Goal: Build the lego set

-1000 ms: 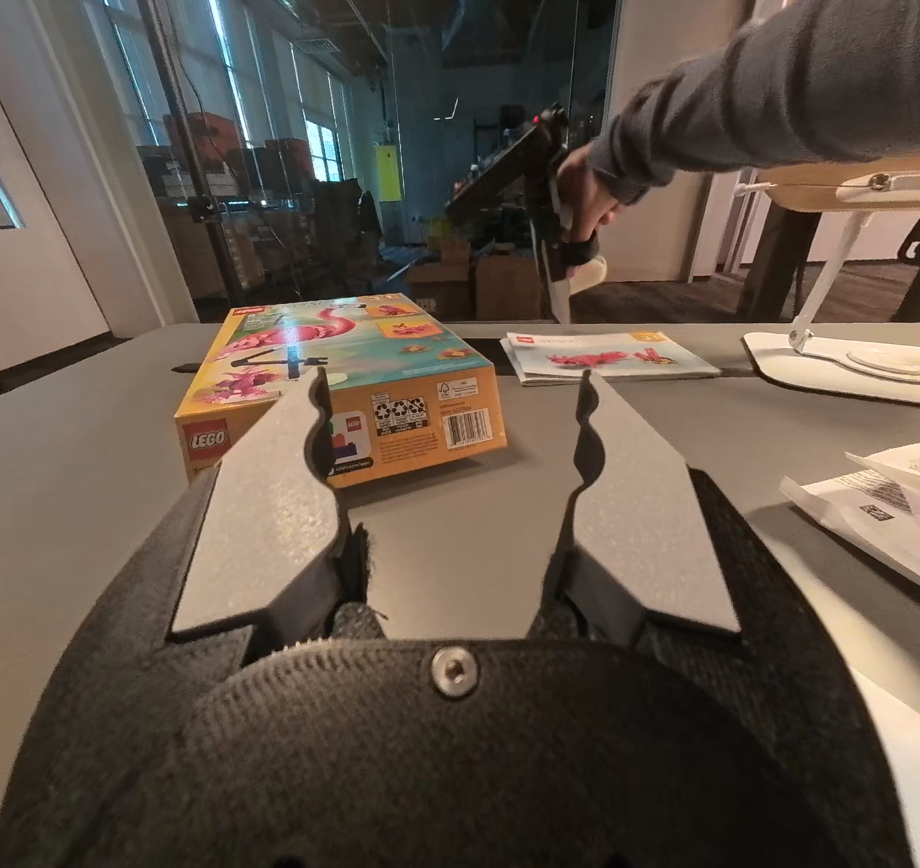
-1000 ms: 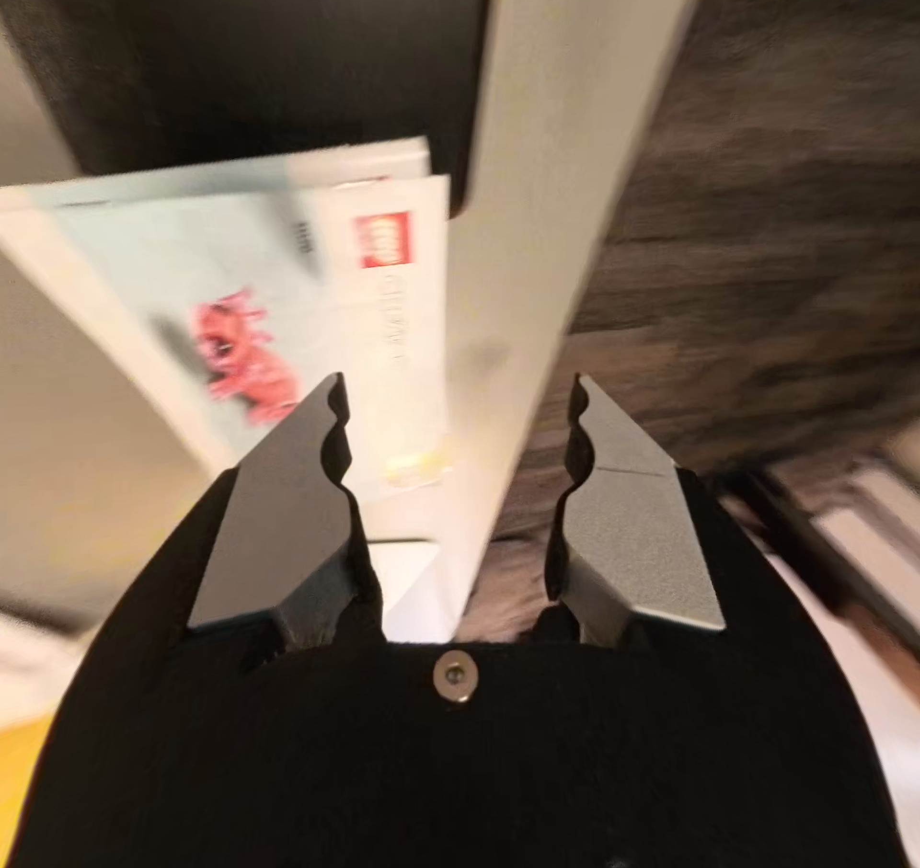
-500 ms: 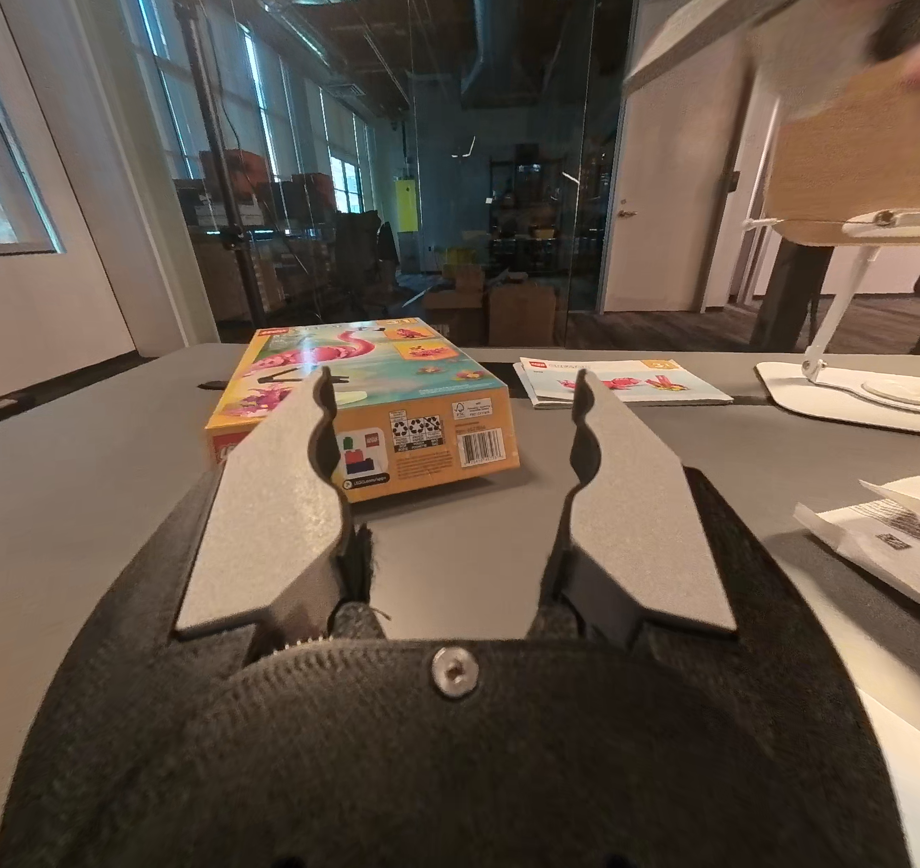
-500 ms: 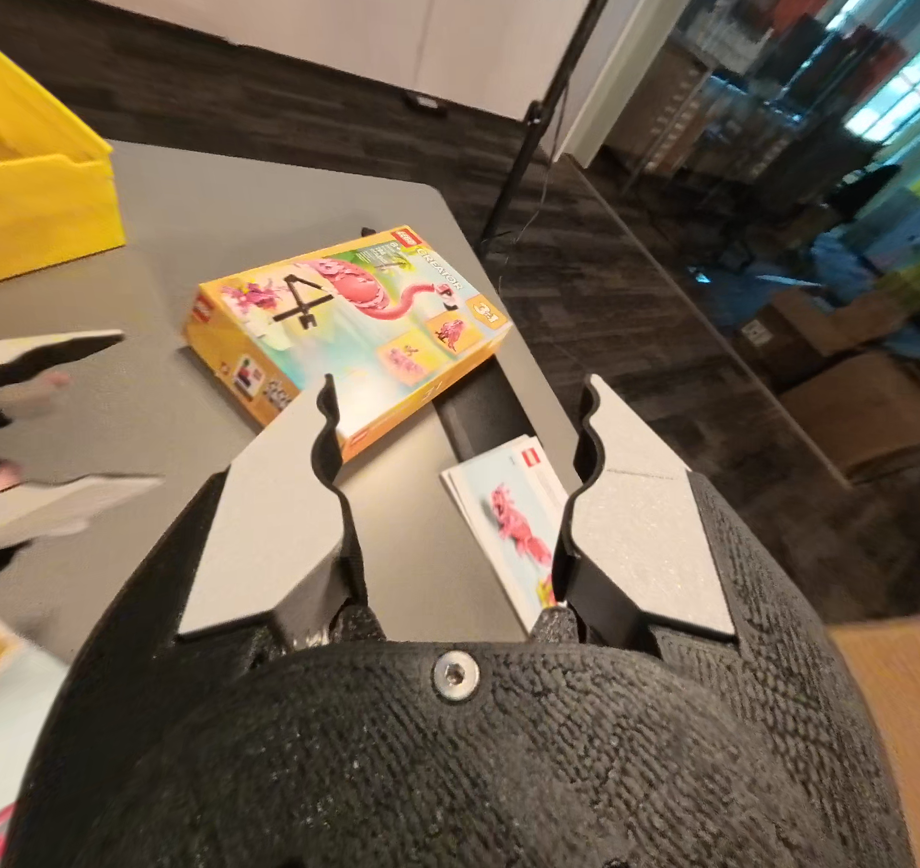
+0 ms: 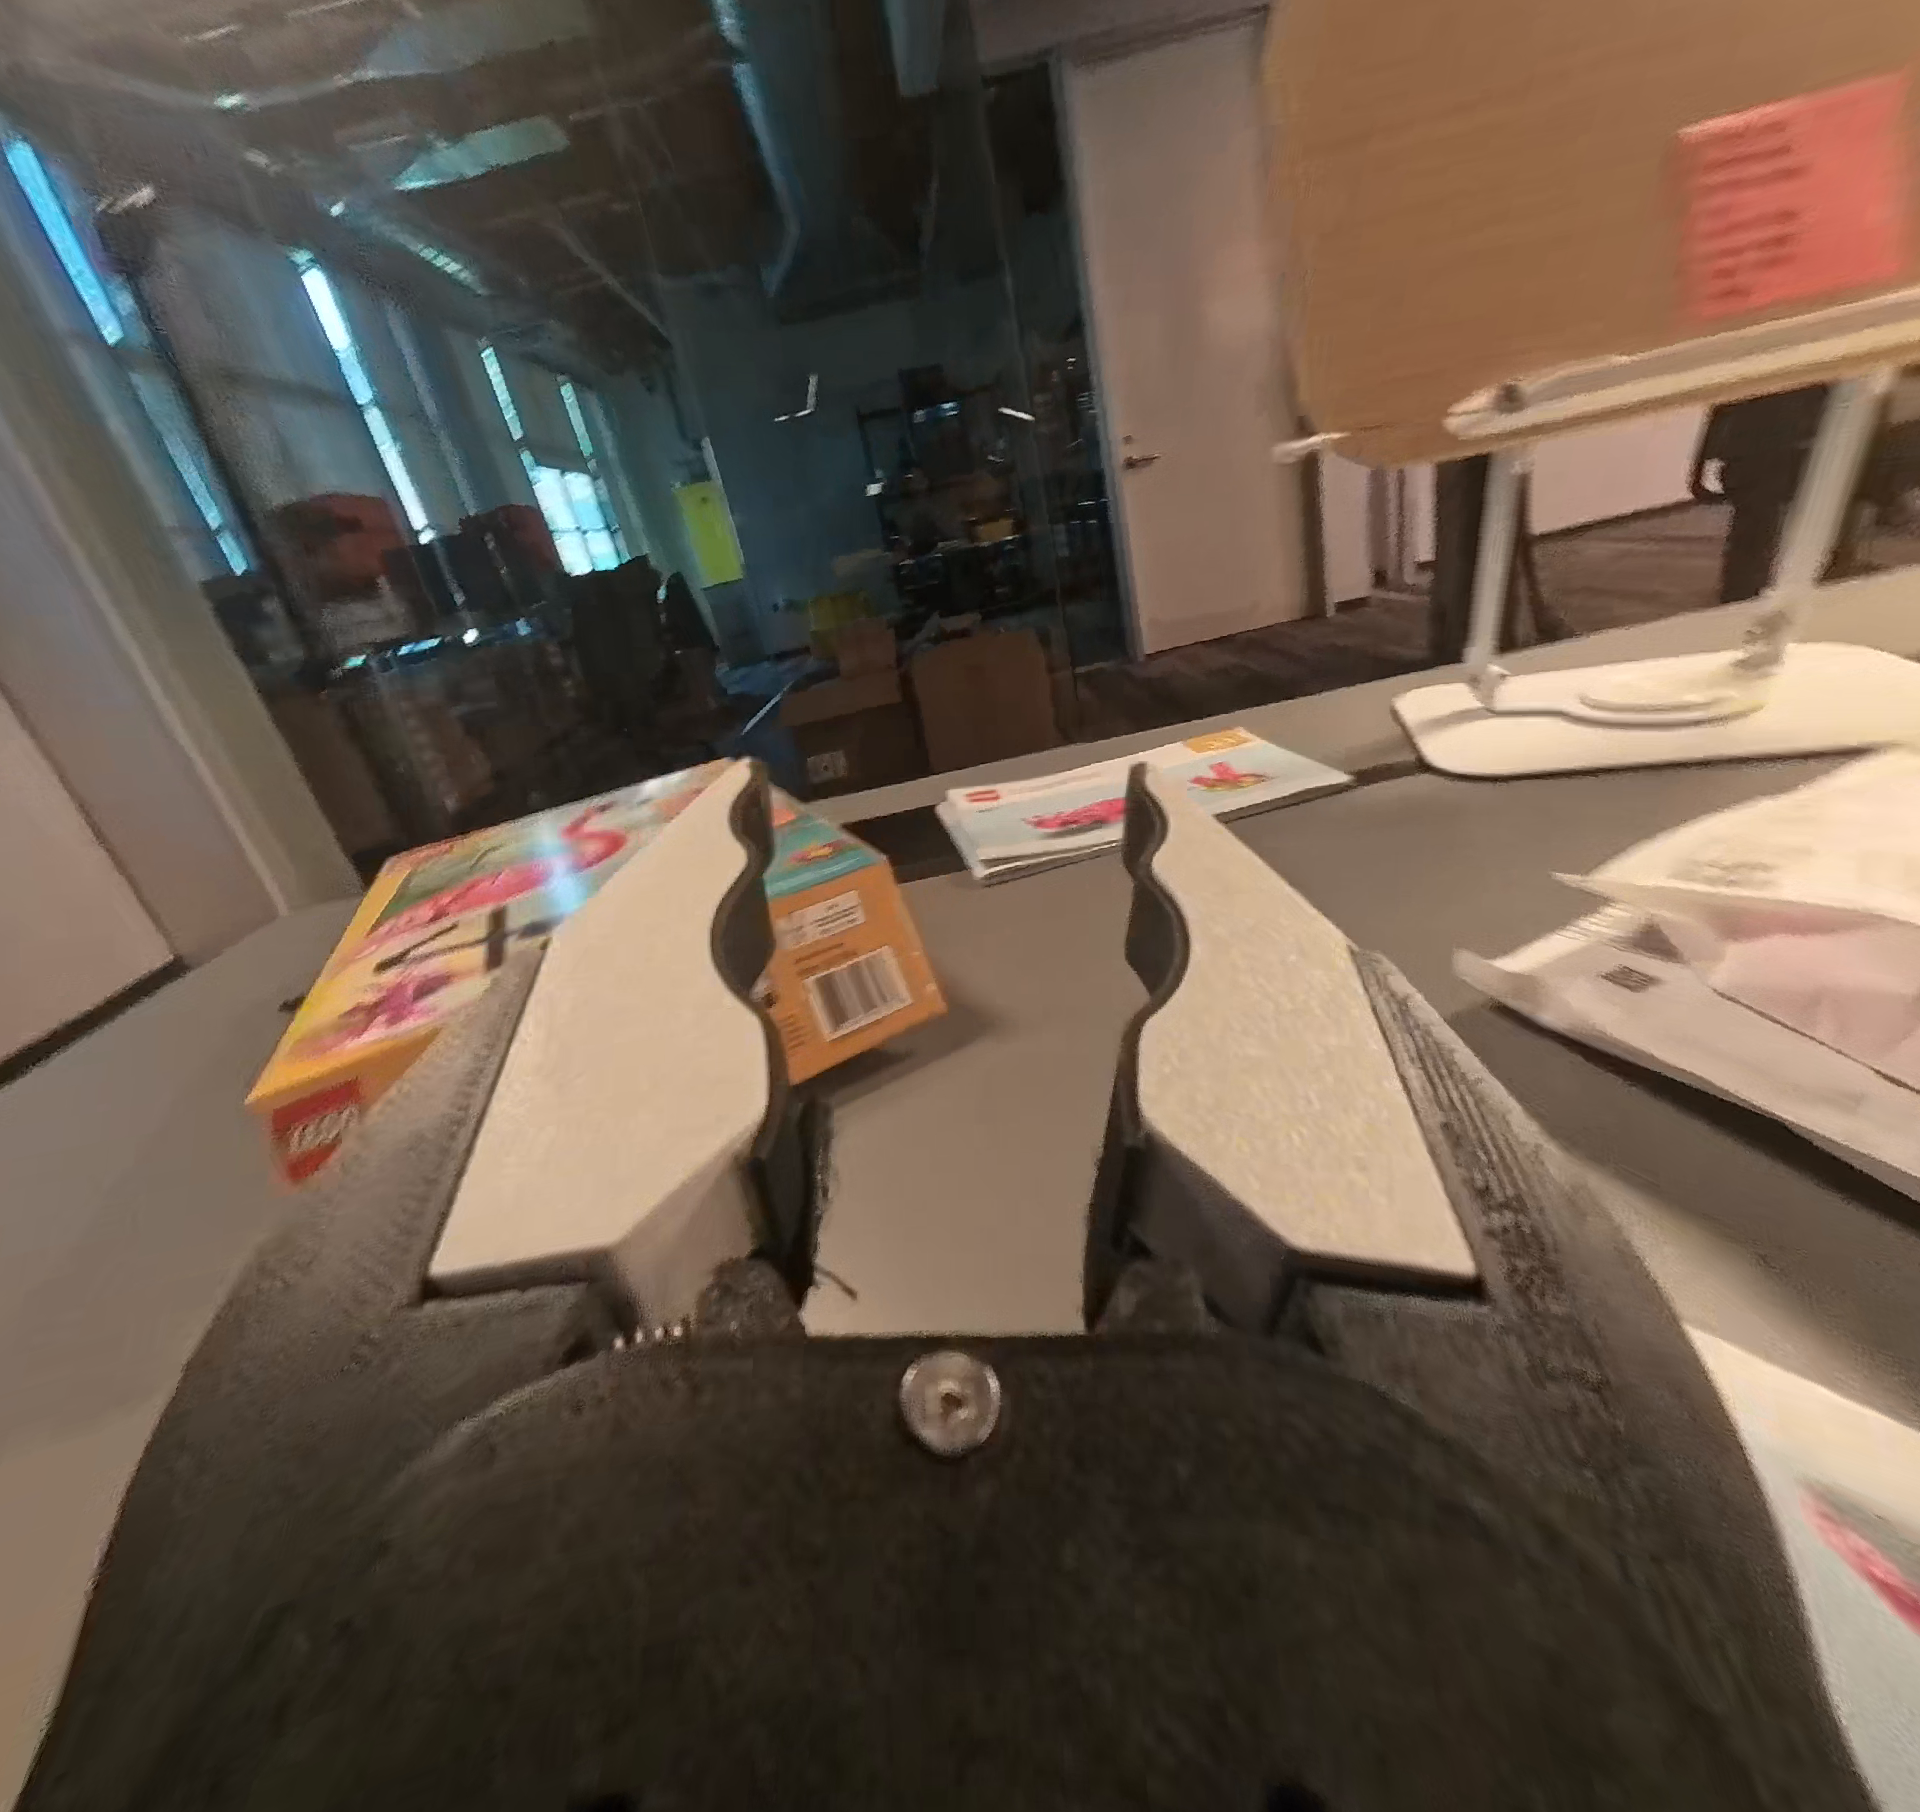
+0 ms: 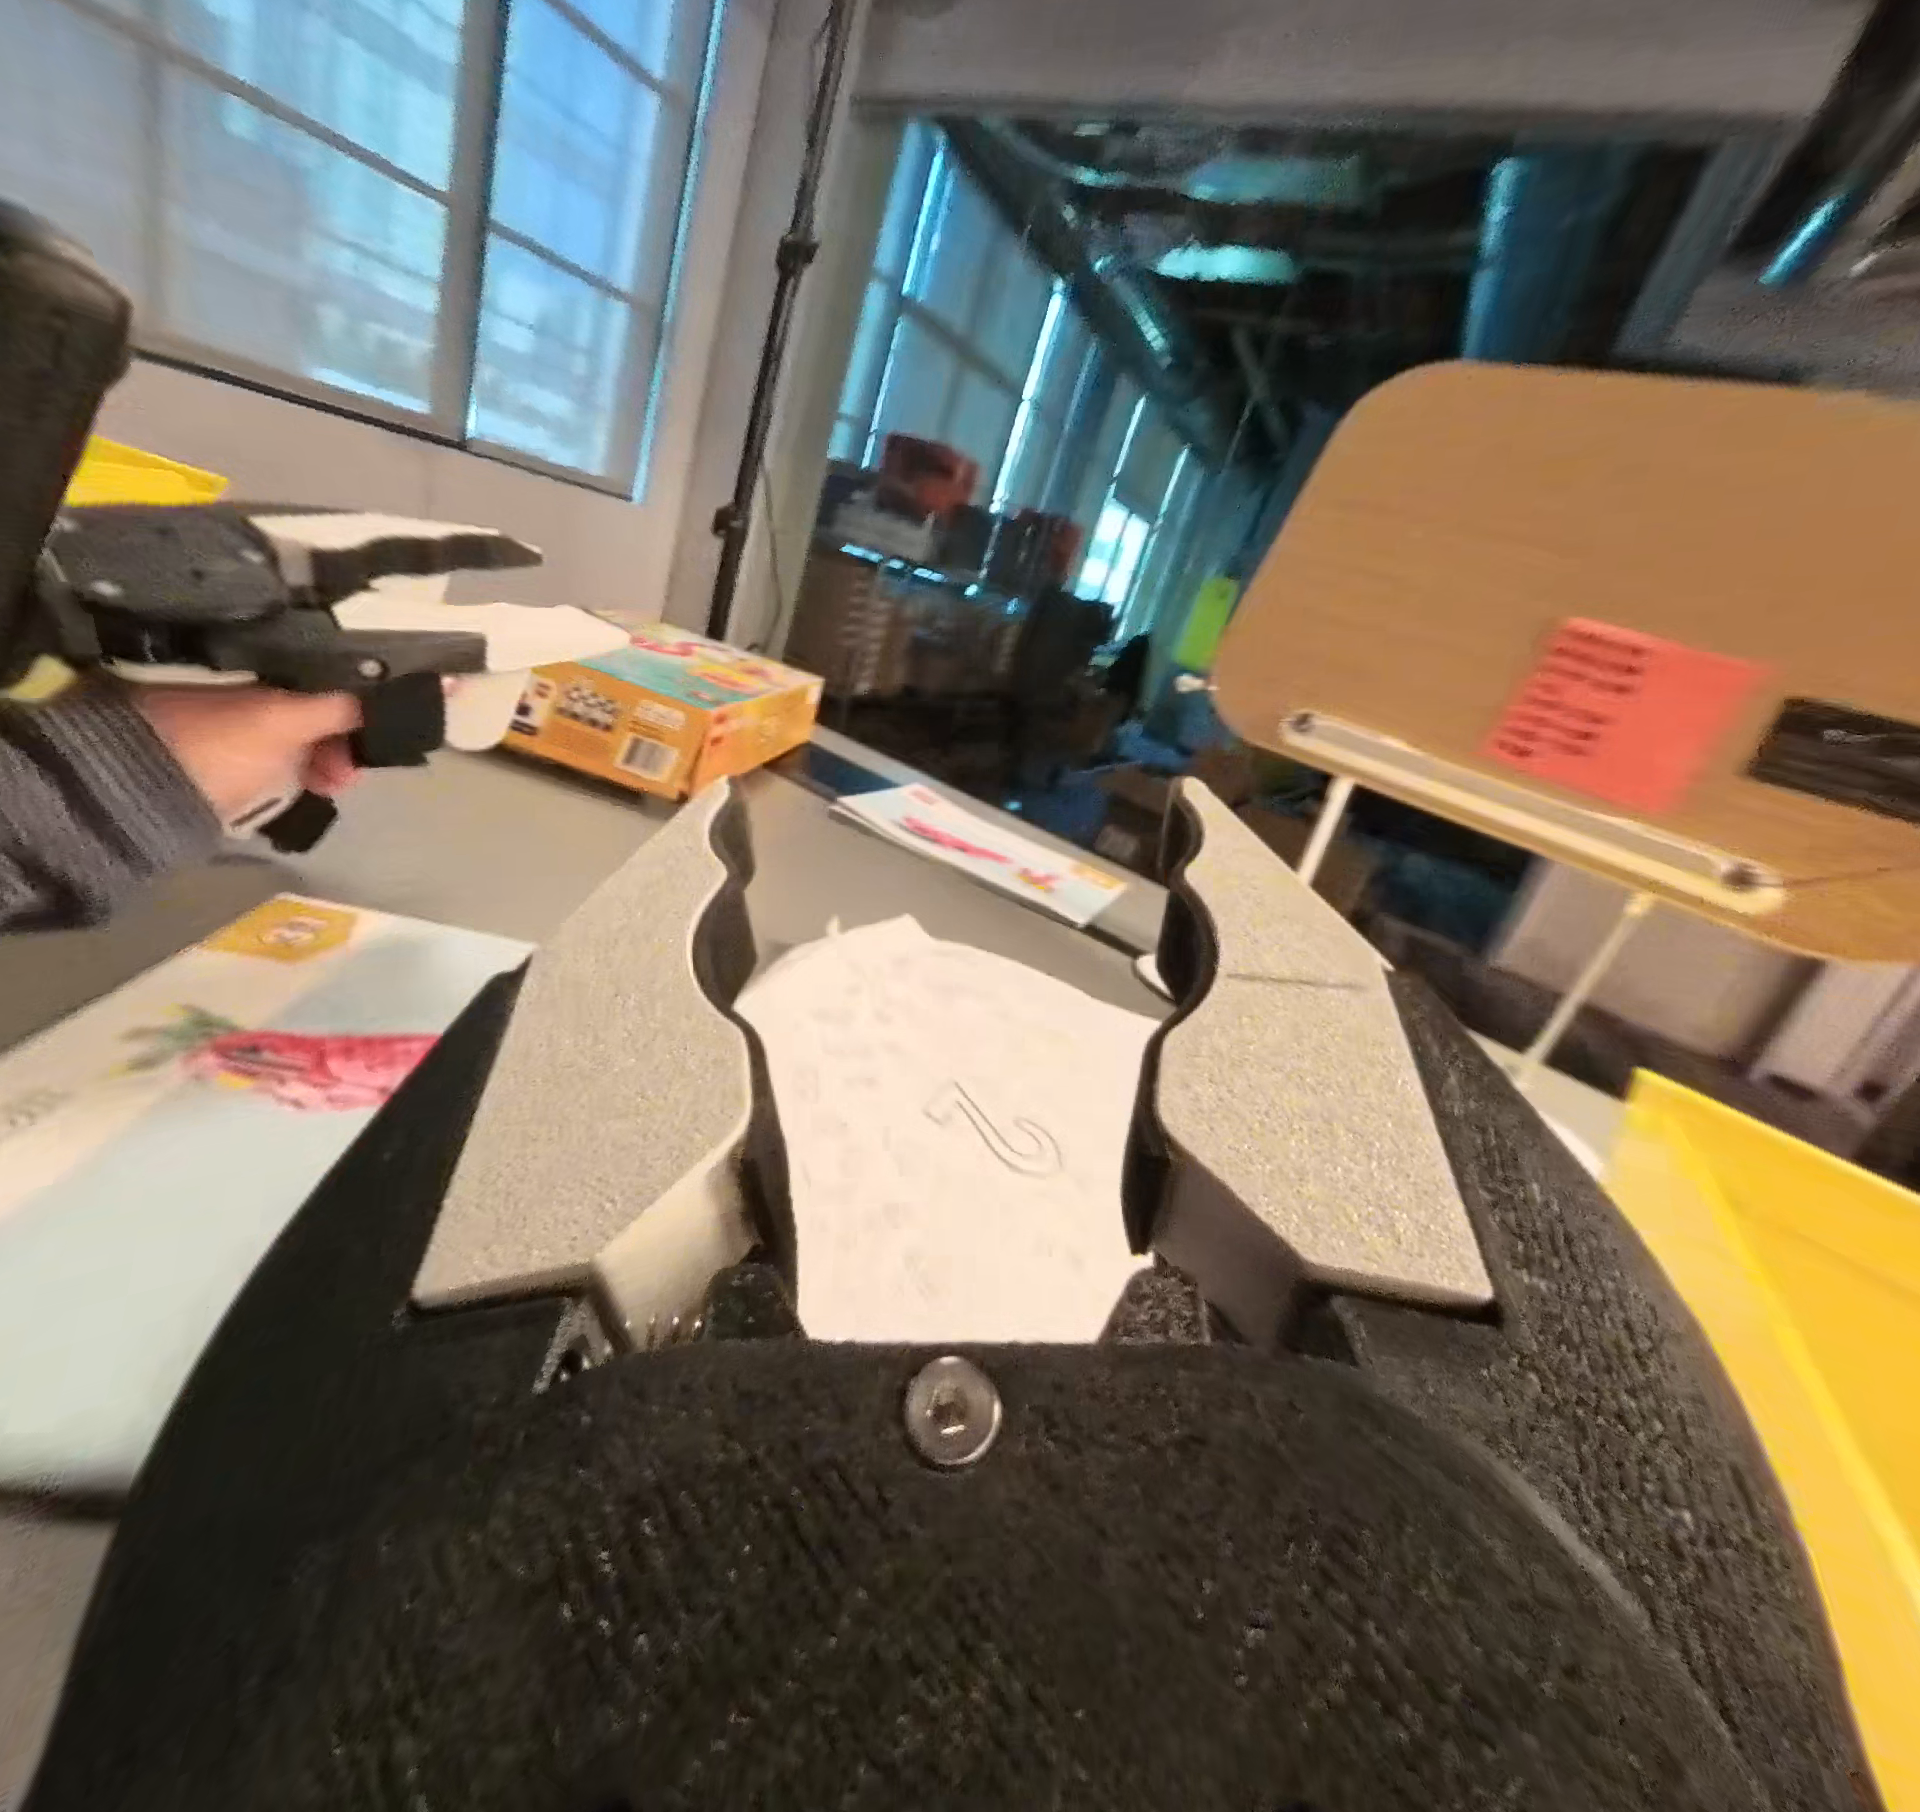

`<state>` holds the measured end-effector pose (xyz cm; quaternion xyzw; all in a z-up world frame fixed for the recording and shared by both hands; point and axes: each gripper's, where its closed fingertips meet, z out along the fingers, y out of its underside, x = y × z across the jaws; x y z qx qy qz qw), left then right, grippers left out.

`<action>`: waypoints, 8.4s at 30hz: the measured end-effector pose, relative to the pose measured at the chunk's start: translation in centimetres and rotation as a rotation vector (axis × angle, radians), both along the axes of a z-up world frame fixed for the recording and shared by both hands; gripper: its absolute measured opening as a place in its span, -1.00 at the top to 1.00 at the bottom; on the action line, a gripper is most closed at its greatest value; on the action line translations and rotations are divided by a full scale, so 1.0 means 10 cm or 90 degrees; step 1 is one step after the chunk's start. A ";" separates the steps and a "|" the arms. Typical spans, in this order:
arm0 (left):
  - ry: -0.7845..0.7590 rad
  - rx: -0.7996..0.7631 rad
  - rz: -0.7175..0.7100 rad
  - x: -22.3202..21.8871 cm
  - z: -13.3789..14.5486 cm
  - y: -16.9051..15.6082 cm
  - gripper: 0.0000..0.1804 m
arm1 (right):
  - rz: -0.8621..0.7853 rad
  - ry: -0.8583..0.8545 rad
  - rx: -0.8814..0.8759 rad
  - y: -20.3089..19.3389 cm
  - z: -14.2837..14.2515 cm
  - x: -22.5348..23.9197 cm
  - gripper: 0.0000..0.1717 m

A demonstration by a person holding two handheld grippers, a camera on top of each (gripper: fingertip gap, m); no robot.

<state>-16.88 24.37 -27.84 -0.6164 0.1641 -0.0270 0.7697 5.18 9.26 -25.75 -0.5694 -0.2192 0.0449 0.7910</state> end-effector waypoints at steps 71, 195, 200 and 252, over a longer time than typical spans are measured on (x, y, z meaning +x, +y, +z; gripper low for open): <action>1.028 0.211 -0.506 1.99 -1.24 -1.63 0.79 | -0.026 -0.074 0.036 -0.15 -0.14 0.34 0.38; 0.663 -0.078 -0.973 2.67 1.33 -2.54 1.00 | 0.127 0.040 -0.037 -0.91 1.14 0.46 1.00; 0.662 -0.048 -0.974 2.66 1.37 -2.58 1.00 | 0.170 0.084 -0.055 -0.94 1.20 0.47 1.00; -0.341 -0.455 -0.491 0.75 0.77 -3.02 0.89 | 0.051 -0.253 0.153 -1.56 0.55 -1.47 1.00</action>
